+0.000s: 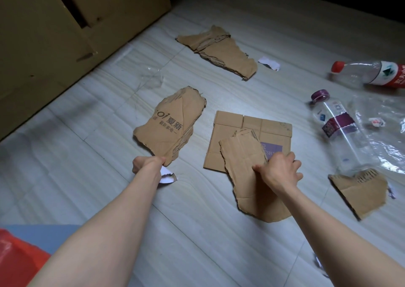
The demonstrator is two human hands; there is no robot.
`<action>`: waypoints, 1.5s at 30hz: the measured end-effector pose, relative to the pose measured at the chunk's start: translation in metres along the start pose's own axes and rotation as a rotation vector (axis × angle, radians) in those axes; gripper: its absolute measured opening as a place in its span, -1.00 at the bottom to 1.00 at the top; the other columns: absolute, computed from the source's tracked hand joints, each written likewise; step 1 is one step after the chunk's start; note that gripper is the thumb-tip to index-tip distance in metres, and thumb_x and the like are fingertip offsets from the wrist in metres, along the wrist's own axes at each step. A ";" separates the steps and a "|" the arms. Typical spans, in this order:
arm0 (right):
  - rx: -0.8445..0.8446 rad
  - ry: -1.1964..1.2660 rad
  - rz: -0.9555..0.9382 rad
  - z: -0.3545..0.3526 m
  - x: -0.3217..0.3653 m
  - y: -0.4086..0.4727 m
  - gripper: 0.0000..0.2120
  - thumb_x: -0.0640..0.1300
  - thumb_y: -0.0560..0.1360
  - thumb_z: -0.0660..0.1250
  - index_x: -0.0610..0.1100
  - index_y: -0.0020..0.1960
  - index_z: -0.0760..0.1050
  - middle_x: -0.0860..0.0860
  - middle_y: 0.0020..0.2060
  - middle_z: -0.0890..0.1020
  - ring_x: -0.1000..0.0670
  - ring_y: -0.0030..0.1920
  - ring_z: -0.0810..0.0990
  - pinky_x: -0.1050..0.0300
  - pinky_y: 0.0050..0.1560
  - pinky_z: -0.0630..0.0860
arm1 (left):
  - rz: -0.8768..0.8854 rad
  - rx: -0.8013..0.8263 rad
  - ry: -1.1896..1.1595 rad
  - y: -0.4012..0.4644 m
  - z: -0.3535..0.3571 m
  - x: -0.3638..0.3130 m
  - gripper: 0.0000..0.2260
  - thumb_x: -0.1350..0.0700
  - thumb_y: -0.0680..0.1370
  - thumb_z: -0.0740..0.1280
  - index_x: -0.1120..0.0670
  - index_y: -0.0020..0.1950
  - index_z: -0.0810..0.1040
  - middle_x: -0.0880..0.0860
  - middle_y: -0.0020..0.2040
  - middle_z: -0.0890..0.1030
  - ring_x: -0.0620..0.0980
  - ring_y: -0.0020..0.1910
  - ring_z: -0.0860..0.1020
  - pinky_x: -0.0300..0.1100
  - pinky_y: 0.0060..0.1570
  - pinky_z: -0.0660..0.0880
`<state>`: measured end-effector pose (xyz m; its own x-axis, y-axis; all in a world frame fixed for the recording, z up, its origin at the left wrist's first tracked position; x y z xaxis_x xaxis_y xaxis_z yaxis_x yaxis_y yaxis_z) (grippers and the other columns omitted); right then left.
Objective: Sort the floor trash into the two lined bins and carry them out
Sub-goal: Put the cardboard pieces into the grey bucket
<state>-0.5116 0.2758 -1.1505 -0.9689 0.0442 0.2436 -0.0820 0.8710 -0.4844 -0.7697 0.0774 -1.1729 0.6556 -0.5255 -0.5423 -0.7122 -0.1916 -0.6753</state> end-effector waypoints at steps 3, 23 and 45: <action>-0.019 -0.072 -0.013 -0.004 0.003 0.000 -0.46 0.10 0.42 0.41 -0.24 0.23 0.43 -0.15 0.33 0.29 -0.18 0.35 0.22 -0.12 0.25 0.26 | 0.020 0.004 -0.010 -0.003 -0.001 0.000 -0.52 0.26 0.37 0.49 0.35 0.22 0.45 0.25 0.25 0.51 0.20 0.18 0.52 -0.06 0.18 0.44; 0.137 0.044 0.090 0.006 -0.005 0.000 -0.37 0.10 0.40 0.44 -0.23 0.31 0.36 -0.17 0.30 0.29 -0.20 0.33 0.26 -0.15 0.24 0.33 | 0.865 0.132 0.868 -0.032 0.034 -0.033 -0.53 0.08 0.47 0.41 0.24 0.29 0.37 0.15 0.40 0.29 0.23 0.27 0.41 0.06 0.20 0.39; 0.112 0.265 0.092 0.015 -0.007 -0.002 -0.61 0.02 0.34 0.49 -0.21 -0.06 0.42 -0.13 -0.13 0.57 -0.15 -0.11 0.53 0.11 -0.23 0.40 | 1.135 -0.041 1.269 -0.080 0.035 -0.025 -0.84 0.29 0.53 0.16 0.24 0.07 0.47 0.22 0.06 0.56 0.24 0.04 0.55 -0.02 -0.15 0.41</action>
<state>-0.5081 0.2666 -1.1639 -0.8799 0.2593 0.3982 -0.0365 0.7986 -0.6008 -0.7202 0.1352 -1.1224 -0.7323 -0.6808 0.0173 -0.6648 0.7091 -0.2349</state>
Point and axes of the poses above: each hand's wrist, its own y-axis towards the middle knuckle, its own z-axis out of the palm, x = y × z, the point moved 6 cm from there along y, towards the middle knuckle
